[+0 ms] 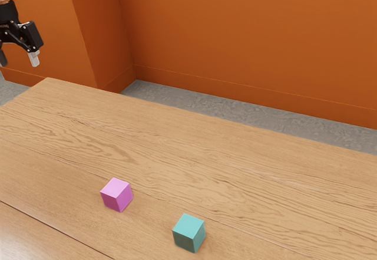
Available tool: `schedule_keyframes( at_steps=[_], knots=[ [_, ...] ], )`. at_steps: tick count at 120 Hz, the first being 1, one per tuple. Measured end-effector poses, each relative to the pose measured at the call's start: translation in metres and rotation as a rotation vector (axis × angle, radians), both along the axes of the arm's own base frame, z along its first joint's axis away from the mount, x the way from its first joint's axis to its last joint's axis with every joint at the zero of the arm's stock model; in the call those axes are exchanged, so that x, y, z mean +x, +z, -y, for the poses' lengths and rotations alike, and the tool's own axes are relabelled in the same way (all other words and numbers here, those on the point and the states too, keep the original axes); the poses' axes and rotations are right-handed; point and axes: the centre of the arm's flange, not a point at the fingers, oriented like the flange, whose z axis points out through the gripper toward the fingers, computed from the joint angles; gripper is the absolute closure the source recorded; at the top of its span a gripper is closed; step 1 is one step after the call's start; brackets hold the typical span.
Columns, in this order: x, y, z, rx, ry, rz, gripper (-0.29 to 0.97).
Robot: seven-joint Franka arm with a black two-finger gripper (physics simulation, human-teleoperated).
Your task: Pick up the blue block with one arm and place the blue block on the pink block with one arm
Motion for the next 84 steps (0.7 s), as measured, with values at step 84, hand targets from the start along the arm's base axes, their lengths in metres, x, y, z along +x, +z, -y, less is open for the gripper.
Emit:
schedule_keyframes(
  at_steps=[84],
  knots=[
    [-0.01,-0.205,0.331,0.082,-0.448,-0.103,0.0]
  ],
)
